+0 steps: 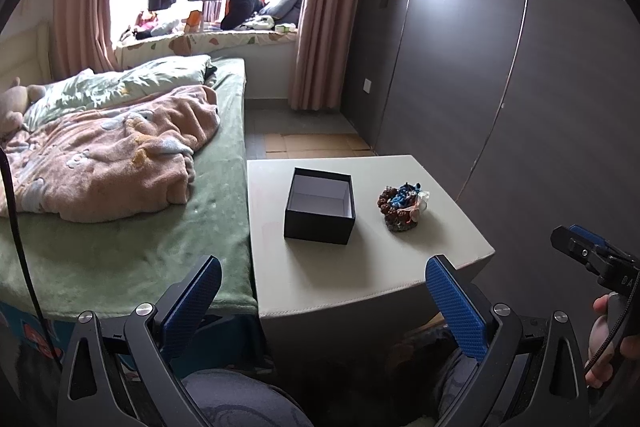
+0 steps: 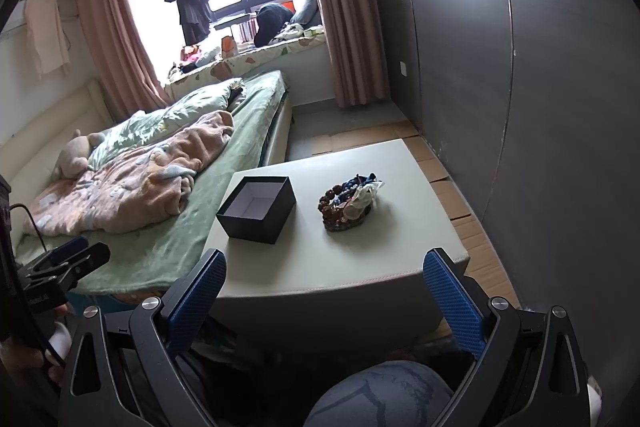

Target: Organize jewelry

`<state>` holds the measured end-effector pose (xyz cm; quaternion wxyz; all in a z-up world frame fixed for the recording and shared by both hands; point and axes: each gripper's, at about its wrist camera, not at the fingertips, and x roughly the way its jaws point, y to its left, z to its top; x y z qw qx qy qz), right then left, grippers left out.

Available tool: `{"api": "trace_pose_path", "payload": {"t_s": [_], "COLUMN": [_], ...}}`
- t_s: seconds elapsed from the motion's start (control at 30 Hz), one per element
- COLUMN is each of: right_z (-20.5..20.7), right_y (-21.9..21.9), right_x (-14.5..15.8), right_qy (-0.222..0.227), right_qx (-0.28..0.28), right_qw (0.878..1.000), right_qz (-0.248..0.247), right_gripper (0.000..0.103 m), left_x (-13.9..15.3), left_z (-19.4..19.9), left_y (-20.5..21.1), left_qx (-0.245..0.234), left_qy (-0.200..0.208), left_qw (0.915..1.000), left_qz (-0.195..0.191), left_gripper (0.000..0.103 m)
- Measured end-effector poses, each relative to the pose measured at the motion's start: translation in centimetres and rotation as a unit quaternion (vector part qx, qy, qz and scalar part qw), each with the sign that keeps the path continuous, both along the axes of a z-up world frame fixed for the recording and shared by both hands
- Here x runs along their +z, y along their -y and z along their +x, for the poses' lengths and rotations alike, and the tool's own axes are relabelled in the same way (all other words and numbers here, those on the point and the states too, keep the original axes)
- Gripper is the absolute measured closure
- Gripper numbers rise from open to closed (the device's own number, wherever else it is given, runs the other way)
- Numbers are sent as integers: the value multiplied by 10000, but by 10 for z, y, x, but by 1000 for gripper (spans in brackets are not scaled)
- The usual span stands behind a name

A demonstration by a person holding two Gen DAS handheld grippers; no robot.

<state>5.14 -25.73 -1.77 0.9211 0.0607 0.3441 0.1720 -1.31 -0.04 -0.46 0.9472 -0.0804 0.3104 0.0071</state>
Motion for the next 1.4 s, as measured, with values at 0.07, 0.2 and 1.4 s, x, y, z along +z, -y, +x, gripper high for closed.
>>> {"api": "trace_pose_path", "payload": {"t_s": [0.07, 0.2, 1.4], "right_z": [0, 0, 49], "right_y": [-1, -1, 35], "right_x": [0, 0, -27], "right_qy": [-9, -17, -469], "right_qx": [6, 3, -405], "right_qw": [10000, 10000, 9962], "right_qz": [8, 9, 617], "right_gripper": [4, 4, 3], "left_x": [1, 2, 1], "left_z": [-1, -1, 47], "left_y": [0, 1, 28], "left_qx": [4, 2, -499], "left_qy": [32, 39, -78], "left_qw": [10000, 10000, 9987], "left_qz": [-5, 22, -32], "left_gripper": [1, 1, 1]}}
